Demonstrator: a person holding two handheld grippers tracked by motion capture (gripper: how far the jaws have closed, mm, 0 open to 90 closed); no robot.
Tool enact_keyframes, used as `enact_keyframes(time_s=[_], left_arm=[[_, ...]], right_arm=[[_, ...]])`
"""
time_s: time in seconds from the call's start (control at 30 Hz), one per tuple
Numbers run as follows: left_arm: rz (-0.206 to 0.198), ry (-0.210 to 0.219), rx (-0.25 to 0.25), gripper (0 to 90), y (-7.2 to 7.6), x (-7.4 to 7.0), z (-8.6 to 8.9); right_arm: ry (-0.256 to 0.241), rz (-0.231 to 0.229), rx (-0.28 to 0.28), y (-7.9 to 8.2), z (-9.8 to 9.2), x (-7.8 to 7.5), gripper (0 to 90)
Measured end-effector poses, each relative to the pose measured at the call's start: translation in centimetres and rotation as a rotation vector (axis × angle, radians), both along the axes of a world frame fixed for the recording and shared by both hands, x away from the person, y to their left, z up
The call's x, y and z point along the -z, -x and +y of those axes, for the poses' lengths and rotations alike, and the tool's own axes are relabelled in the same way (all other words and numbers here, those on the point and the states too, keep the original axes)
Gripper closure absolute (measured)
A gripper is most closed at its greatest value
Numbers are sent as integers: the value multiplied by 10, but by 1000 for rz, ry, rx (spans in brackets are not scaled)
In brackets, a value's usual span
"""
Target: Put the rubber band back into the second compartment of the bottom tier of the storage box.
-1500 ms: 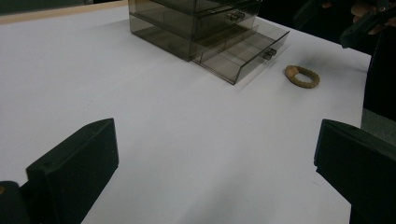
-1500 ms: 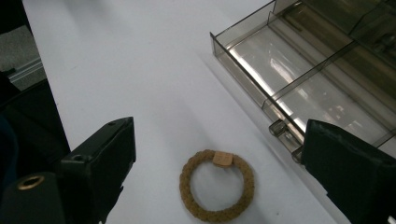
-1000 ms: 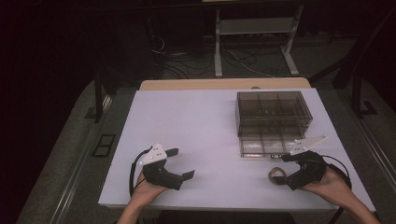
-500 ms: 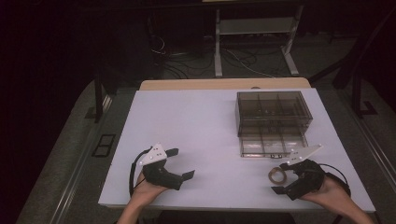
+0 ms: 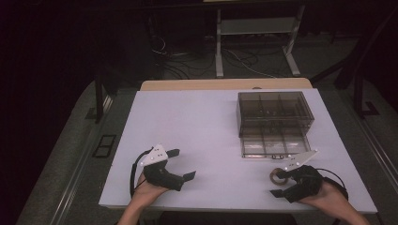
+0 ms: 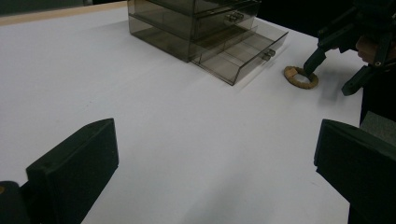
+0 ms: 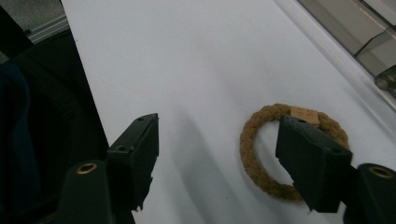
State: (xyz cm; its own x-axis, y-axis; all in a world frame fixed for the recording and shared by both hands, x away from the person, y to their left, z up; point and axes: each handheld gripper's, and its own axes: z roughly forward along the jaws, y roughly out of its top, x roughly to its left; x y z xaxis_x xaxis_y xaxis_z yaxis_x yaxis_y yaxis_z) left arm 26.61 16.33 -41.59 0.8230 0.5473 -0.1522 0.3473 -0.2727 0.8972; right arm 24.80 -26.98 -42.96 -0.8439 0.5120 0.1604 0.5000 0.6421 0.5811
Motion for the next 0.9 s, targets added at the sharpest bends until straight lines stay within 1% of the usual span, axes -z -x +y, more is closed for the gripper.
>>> enact_keyframes(time_s=[0.23,0.33,0.43,0.73,0.9], left_arm=[[1,-1,2,0,0,0,0],[1,-1,2,0,0,0,0],[1,-2,3,0,-1,0,0],[0,0,2,0,0,0,-1],[-1,0,3,0,0,0,0]], right_arm=[[7,-6,6,-1,-1,2,406],[9,-4,14,-2,-2,4,475],[20,-8,20,-3,-2,5,540],[50,-35,33,-5,-2,7,702],[61,-51,33,-4,-1,8,762]])
